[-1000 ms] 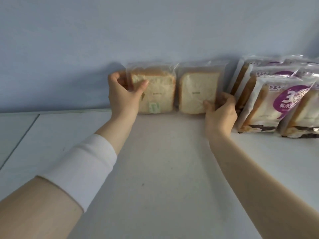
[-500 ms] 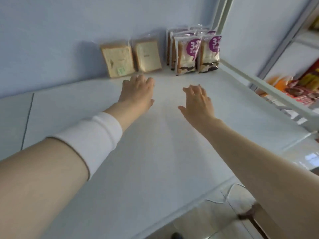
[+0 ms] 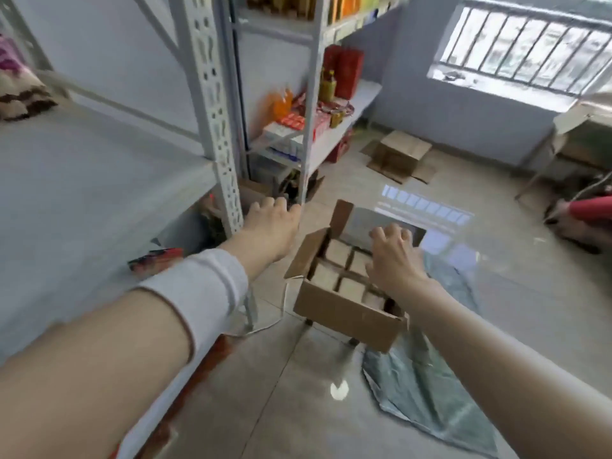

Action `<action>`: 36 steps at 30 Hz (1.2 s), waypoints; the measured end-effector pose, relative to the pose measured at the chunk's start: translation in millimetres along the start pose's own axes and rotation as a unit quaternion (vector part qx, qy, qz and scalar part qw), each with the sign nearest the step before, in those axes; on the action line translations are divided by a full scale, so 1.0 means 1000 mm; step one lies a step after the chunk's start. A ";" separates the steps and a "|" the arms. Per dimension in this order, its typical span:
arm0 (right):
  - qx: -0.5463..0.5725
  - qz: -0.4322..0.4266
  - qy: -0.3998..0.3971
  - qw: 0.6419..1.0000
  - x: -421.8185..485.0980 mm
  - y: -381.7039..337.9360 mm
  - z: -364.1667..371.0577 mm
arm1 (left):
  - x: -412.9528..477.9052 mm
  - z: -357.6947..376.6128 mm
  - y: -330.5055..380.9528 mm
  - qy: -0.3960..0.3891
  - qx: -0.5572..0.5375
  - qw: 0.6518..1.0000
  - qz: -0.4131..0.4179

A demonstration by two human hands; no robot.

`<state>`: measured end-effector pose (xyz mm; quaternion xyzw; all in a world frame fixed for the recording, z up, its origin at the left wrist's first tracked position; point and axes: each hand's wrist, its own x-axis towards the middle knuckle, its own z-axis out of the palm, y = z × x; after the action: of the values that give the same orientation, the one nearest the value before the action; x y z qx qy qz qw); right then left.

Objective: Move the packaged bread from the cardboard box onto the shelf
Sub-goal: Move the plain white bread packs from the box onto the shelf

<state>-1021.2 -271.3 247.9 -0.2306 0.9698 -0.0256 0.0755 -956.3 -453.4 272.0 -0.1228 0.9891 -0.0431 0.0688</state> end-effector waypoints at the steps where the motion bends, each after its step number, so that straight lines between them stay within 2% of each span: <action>1: -0.004 0.032 -0.021 0.999 -0.001 0.033 0.012 | 0.013 0.013 0.028 -0.022 -0.001 1.000 0.013; 4: -0.009 0.104 -0.059 0.993 0.003 0.115 0.048 | 0.052 0.052 0.093 -0.078 -0.013 0.996 0.049; 8: -0.013 0.146 -0.108 0.983 0.032 0.179 0.093 | 0.108 0.103 0.148 -0.147 -0.033 0.986 0.069; 15: 0.020 0.161 -0.194 0.968 0.140 0.220 0.190 | 0.238 0.209 0.199 -0.255 -0.105 0.960 0.047; 19: 0.129 0.211 -0.242 0.938 0.209 0.230 0.268 | 0.315 0.284 0.220 -0.325 -0.159 0.932 -0.018; 21: 0.212 0.274 -0.256 0.902 0.244 0.235 0.312 | 0.353 0.326 0.229 -0.328 -0.193 0.923 -0.056; 23: 0.283 0.351 -0.269 0.851 0.275 0.241 0.356 | 0.383 0.365 0.237 -0.315 -0.231 0.915 -0.102; 26: 0.336 0.437 -0.252 0.795 0.314 0.247 0.420 | 0.415 0.418 0.250 -0.272 -0.280 0.907 -0.157; 28: 0.339 0.471 -0.222 0.783 0.330 0.241 0.452 | 0.427 0.441 0.258 -0.228 -0.312 0.903 -0.186; 32: 0.300 0.528 -0.148 0.781 0.343 0.224 0.478 | 0.437 0.458 0.265 -0.142 -0.381 0.882 -0.239; 36: 0.288 0.531 -0.102 0.790 0.339 0.230 0.475 | 0.439 0.457 0.265 -0.139 -0.333 0.892 -0.271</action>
<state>-1347.0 -226.4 -286.1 0.3521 0.8738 -0.2359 0.2385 -1373.5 -338.0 -261.2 -0.4069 0.8542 0.2890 0.1461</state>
